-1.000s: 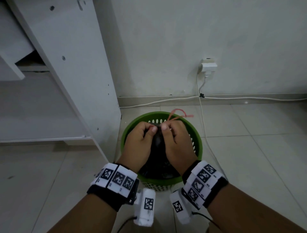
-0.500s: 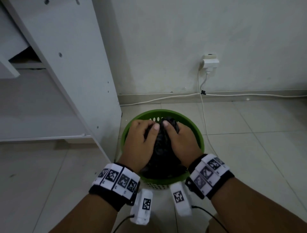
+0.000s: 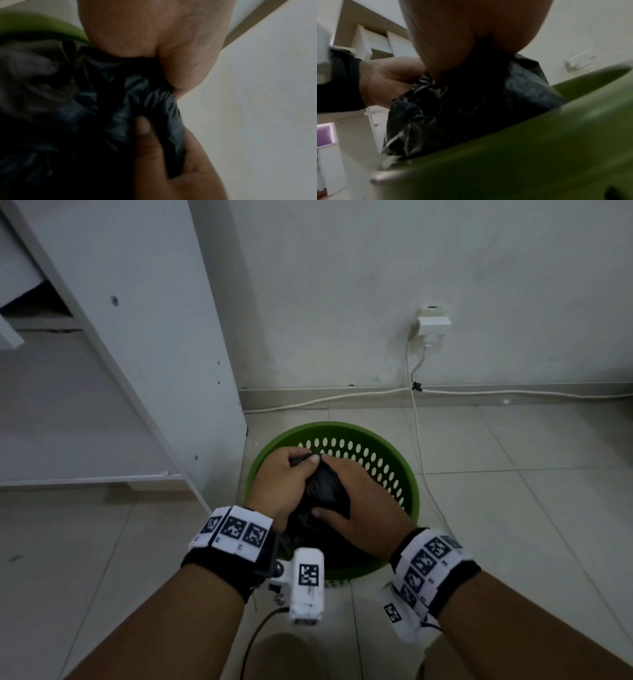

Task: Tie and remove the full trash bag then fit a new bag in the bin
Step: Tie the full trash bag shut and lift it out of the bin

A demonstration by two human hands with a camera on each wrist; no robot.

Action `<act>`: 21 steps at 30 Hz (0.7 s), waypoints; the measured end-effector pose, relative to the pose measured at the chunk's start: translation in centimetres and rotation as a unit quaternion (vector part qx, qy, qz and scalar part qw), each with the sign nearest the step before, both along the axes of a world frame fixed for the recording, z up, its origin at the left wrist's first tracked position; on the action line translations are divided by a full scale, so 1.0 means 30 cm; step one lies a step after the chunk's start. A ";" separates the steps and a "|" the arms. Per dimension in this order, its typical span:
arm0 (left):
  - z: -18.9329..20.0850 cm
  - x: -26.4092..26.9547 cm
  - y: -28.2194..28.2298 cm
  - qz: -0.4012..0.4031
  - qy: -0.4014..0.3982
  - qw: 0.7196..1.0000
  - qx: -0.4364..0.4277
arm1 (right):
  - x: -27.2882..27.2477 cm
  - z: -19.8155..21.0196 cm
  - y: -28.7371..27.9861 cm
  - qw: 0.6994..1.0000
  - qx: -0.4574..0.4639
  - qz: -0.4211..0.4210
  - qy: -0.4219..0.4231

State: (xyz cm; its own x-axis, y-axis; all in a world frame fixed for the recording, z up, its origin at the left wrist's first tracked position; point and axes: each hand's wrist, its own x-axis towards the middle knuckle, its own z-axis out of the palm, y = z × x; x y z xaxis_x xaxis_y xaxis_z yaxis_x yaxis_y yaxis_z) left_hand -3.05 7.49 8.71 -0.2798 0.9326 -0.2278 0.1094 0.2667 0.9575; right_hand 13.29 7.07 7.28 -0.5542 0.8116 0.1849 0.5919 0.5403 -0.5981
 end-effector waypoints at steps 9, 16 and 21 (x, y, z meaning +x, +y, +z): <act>-0.044 -0.013 -0.075 -0.160 0.299 0.927 0.157 | -0.030 0.030 0.107 0.939 -0.238 -0.200 0.149; -0.023 0.020 -0.020 -0.048 0.297 0.952 0.050 | -0.078 0.040 0.097 0.865 -0.363 -0.214 0.273; -0.016 -0.001 0.019 -0.024 0.150 0.988 -0.008 | 0.012 -0.010 0.065 0.997 -0.079 -0.015 0.010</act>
State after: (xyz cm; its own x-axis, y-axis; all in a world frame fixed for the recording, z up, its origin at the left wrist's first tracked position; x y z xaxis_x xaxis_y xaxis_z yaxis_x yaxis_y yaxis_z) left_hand -3.07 8.06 8.22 -0.2927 0.9435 -0.1556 0.3998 0.2686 0.8764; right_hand 13.65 9.03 6.97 -0.5272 0.8473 0.0635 0.5931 0.4205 -0.6866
